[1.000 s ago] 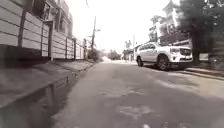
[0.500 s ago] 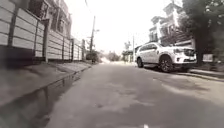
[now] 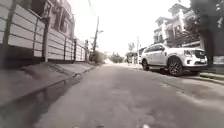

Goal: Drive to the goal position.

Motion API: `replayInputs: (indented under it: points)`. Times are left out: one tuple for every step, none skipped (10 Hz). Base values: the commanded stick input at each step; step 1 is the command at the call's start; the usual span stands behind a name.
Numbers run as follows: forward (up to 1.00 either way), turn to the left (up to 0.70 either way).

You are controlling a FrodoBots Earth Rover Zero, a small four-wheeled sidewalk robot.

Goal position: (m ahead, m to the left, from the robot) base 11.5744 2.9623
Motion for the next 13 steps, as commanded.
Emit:
replayInputs:
  points:
    - [0.85, 0.02]
    - [0.85, 0.00]
    - [0.85, 0.10]
    - [0.85, 0.15]
    - [0.85, 0.11]
    - [0.85, 0.10]
    - [0.85, 0.06]
    - [0.85, 0.00]
    - [0.85, 0.00]
    - [0.85, 0.00]
    - [0.85, 0.00]
    - [0.85, 0.04]
    - [0.85, 0.11]
